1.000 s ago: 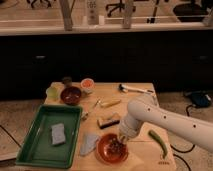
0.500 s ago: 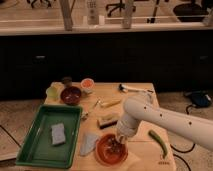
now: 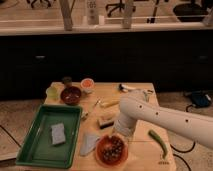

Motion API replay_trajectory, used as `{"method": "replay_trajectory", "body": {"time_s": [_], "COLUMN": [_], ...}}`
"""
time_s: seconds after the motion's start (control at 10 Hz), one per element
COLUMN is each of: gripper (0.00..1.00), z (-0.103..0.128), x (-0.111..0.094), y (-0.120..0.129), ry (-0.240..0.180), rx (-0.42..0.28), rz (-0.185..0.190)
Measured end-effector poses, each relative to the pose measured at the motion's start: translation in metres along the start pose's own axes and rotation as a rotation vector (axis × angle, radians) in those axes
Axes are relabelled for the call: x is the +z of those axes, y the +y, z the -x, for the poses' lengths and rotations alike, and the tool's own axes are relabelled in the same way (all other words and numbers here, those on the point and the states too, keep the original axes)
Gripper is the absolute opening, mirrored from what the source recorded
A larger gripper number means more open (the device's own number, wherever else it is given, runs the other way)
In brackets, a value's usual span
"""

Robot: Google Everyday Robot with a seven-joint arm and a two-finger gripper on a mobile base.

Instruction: Place grapes in red bowl

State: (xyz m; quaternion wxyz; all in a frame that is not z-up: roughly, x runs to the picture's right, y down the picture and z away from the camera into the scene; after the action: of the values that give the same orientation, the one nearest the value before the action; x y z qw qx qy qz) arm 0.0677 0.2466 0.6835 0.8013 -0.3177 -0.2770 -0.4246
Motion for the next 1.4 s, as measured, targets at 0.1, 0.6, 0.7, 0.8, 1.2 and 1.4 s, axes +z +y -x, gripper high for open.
{"method": "replay_trajectory", "body": {"time_s": [0.1,0.6,0.7,0.8,1.2,1.4], "gripper": [0.8,0.8,0.8,0.8,0.8,0.8], "z": [0.002,0.0,-0.002,-0.005,-0.009,-0.008], "x": [-0.001,-0.004,-0.003,-0.003,-0.002,-0.002], "y": [0.0,-0.002,-0.004,-0.004,-0.003,-0.004], "ry": [0.003,-0.008,-0.017,-0.024,-0.038,-0.038], "rx": [-0.001,-0.014,-0.02,-0.023,-0.026,-0.029], "rz": [0.003,0.01,0.009,0.008,0.007,0.008]}}
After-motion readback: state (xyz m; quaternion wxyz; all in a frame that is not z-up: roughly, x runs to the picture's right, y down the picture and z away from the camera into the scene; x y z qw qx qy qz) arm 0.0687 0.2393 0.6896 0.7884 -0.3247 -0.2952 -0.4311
